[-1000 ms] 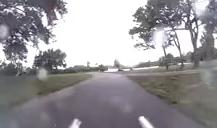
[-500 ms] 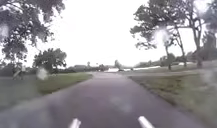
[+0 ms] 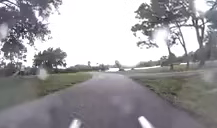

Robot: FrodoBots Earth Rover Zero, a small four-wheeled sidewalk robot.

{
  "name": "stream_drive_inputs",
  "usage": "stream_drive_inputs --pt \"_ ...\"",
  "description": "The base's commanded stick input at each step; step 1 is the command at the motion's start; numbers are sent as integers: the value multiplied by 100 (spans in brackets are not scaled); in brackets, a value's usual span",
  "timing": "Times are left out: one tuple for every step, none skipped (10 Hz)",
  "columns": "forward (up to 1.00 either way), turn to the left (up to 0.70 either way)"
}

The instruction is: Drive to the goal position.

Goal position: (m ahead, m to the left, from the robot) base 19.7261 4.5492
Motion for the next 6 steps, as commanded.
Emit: stream_drive_inputs --pt "70 0" --pt "70 0" --pt "70 0" --pt "70 0" --pt "70 0" --pt "70 0"
